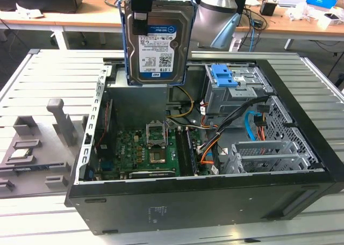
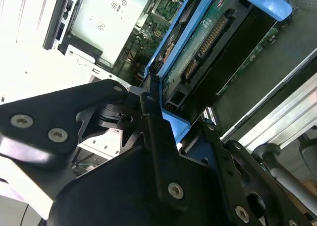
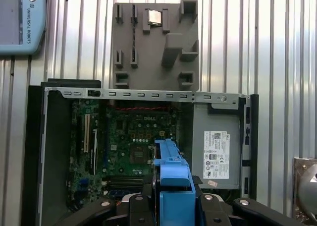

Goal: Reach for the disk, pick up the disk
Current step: 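Pick up the disk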

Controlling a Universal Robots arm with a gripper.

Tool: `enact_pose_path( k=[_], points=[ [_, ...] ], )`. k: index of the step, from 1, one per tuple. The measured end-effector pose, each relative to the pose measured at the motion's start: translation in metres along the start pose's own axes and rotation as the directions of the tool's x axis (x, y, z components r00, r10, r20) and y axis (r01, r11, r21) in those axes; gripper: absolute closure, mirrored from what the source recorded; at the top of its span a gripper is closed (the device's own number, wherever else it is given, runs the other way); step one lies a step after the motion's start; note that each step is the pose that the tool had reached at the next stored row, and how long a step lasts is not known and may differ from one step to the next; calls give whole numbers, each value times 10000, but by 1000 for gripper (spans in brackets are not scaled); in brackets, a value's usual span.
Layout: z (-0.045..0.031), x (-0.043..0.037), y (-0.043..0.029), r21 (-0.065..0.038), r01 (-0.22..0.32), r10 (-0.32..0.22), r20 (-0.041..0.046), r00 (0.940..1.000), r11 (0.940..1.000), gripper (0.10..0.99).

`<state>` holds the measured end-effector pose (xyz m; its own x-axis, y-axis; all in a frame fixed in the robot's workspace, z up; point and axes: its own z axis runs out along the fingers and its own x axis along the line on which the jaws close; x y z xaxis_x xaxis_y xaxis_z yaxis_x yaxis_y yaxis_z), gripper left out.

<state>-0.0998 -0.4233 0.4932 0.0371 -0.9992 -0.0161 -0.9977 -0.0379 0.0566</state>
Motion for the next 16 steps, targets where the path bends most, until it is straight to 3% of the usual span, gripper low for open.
enact_pose_path(
  k=[16],
  points=[
    [-5, 183, -59, 0, 1, -1, 0, 10000, 10000, 718]
  ],
)
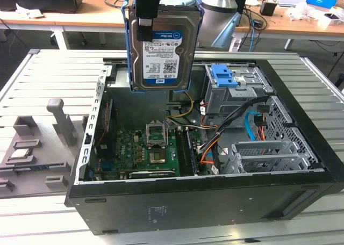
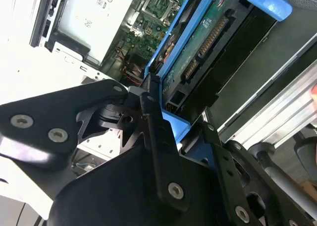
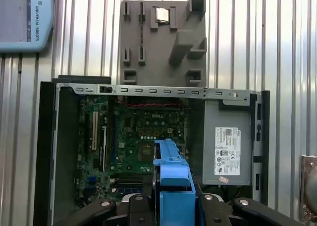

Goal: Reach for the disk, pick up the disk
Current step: 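Pick up the disk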

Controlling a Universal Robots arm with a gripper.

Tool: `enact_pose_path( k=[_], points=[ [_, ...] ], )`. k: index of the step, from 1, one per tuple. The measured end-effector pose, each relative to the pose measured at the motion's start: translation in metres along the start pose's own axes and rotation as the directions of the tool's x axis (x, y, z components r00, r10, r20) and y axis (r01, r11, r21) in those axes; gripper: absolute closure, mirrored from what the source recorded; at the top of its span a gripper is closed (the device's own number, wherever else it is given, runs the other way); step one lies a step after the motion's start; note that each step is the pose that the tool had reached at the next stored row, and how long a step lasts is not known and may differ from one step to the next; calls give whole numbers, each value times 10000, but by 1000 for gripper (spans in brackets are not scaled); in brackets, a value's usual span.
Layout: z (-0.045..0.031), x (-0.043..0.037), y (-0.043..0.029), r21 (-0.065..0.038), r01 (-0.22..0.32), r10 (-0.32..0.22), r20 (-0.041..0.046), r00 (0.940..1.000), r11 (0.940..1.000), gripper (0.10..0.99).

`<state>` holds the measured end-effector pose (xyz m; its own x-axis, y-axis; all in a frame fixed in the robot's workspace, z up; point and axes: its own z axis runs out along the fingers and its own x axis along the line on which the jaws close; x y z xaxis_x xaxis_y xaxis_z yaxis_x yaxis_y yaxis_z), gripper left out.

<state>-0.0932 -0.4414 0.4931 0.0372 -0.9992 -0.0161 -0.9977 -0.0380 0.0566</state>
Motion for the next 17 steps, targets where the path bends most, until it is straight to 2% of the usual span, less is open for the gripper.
enact_pose_path(
  k=[8, 9, 15, 17],
  points=[
    [-2, 128, -12, 0, -1, 1, 0, 10000, 10000, 718],
    [-3, 168, -14, 0, 0, 0, 0, 10000, 10000, 718],
    [-4, 277, -15, 0, 0, 0, 1, 10000, 10000, 718],
    [-5, 364, -15, 0, 0, 0, 0, 10000, 10000, 718]
  ],
)
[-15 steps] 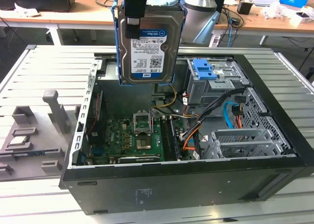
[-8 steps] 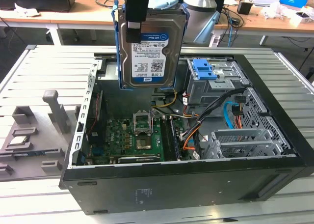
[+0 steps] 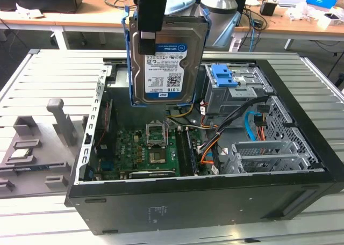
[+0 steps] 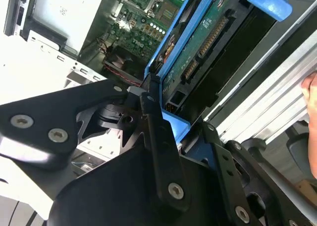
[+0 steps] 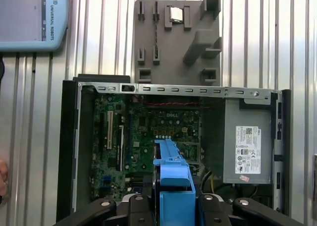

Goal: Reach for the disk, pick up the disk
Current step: 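Pick up the disk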

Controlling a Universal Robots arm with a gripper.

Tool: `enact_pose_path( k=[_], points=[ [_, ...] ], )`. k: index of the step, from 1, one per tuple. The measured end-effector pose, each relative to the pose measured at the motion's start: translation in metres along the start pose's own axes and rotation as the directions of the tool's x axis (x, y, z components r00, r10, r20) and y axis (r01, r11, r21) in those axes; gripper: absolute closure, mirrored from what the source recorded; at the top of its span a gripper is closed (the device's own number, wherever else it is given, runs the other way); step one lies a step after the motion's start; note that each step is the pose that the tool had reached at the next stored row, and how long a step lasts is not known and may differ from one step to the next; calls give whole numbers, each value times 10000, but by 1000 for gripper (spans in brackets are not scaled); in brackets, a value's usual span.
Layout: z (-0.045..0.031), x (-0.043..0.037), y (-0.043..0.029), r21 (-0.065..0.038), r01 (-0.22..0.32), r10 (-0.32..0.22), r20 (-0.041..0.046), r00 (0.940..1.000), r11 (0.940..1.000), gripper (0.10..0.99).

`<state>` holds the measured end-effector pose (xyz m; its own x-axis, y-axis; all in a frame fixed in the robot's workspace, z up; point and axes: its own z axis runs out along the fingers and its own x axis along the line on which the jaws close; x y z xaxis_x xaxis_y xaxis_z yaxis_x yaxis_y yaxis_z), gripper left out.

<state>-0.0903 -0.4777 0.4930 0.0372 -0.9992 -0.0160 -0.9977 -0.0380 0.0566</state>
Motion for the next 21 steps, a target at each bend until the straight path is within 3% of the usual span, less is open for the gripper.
enact_pose_path(
  k=[5, 16, 21],
  points=[
    [-3, 220, 2, 0, 0, 0, 0, 10000, 10000, 718],
    [-7, 586, 8, 1, 0, 0, 1, 10000, 10000, 718],
    [-9, 689, 11, 0, 0, 0, 0, 10000, 10000, 718]
  ],
)
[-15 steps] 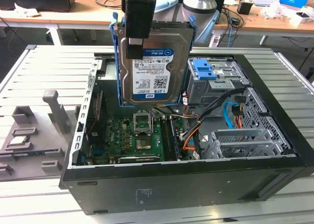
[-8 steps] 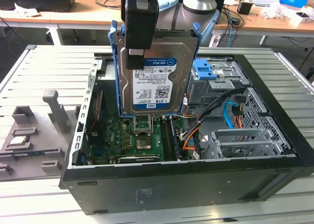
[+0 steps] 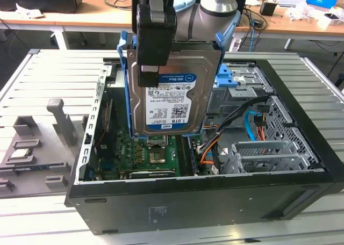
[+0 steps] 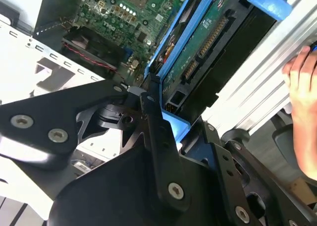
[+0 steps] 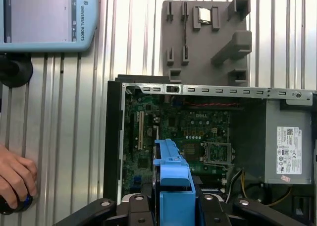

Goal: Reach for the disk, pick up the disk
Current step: 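Pick up the disk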

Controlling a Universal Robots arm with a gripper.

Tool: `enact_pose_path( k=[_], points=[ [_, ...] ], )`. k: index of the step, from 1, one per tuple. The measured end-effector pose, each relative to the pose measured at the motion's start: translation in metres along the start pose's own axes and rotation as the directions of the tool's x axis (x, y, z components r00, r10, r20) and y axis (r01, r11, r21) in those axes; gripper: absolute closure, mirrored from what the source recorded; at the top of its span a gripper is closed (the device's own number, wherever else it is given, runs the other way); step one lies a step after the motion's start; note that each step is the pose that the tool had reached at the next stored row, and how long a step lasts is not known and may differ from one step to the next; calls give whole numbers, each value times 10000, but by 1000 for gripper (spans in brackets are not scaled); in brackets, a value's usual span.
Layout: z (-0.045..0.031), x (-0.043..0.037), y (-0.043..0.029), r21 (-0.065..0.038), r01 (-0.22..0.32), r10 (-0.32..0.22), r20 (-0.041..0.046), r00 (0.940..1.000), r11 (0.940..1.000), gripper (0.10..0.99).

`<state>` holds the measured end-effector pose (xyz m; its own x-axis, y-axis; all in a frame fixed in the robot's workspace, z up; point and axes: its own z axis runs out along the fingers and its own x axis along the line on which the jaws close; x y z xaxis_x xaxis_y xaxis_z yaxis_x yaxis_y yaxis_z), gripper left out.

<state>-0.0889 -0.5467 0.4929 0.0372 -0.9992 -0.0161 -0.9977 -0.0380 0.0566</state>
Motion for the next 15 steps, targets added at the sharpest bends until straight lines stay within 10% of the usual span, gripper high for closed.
enact_pose_path(
  k=[9, 15],
  points=[
    [-3, 240, 8, 0, -1, 1, 0, 10000, 10000, 718],
    [-12, 266, -152, -6, -1, 1, 0, 10000, 10000, 718]
  ],
)
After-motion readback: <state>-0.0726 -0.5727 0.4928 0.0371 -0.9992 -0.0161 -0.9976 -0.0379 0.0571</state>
